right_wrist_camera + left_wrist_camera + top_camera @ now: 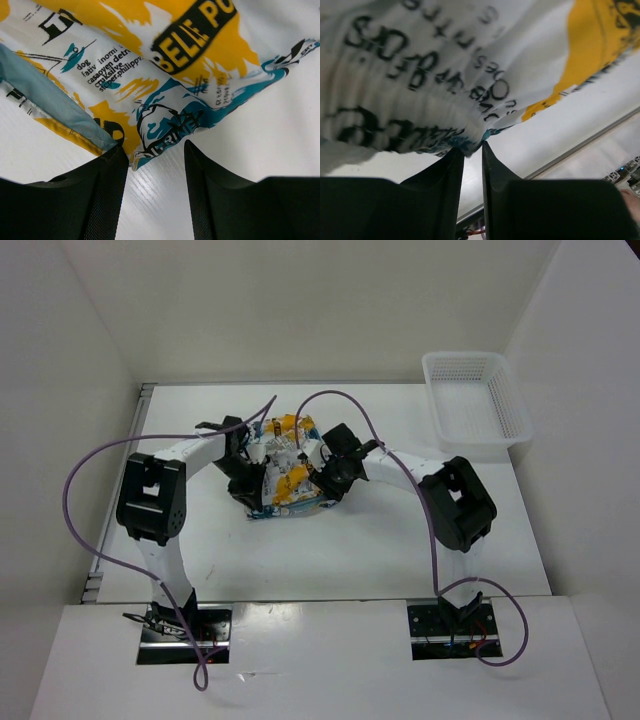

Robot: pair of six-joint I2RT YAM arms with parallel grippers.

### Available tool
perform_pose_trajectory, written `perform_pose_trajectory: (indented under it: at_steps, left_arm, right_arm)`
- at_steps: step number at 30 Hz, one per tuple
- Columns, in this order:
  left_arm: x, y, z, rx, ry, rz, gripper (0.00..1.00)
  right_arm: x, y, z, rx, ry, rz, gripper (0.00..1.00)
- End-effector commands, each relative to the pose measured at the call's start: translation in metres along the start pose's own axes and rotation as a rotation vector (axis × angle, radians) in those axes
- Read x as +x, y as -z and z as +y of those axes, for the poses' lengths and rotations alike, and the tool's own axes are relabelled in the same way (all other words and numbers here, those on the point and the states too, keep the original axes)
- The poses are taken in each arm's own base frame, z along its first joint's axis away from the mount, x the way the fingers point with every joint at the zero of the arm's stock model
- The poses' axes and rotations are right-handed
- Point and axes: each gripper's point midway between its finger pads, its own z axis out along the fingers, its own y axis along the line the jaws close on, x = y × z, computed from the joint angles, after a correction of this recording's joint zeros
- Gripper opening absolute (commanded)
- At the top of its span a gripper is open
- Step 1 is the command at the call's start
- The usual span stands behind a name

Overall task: Fold and stack the shorts
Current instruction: Fold the shorts

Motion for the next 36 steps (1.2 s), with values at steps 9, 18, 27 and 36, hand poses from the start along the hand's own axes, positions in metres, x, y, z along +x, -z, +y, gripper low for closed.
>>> perform_pose_trajectory:
  at_steps: [9,18,27,36]
  left_arm:
    - [-0.026,0.046,0.002,-0.064,-0.049,-0.185,0.5]
    - [-0.116,0.094,0.008,-0.129,-0.142,-0.453,0.7]
    - [-0.151,0.023,0.08,-0.276,-0.076,-0.372,0.7]
    - [-0.175,0.031,0.091,-0.342,-0.084,-0.43,0.09]
  right_arm:
    - [-0.04,0.038,-0.015,0.055,0.066,-0.104,0.53]
    - [-0.032,0.043,-0.007,0.023,0.093,-0.091,0.53]
    - [-0.022,0.024,-0.004,0.001,0.079,-0.071,0.55]
    - [-0.011,0.003,0.003,0.014,0.098,-0.022,0.23]
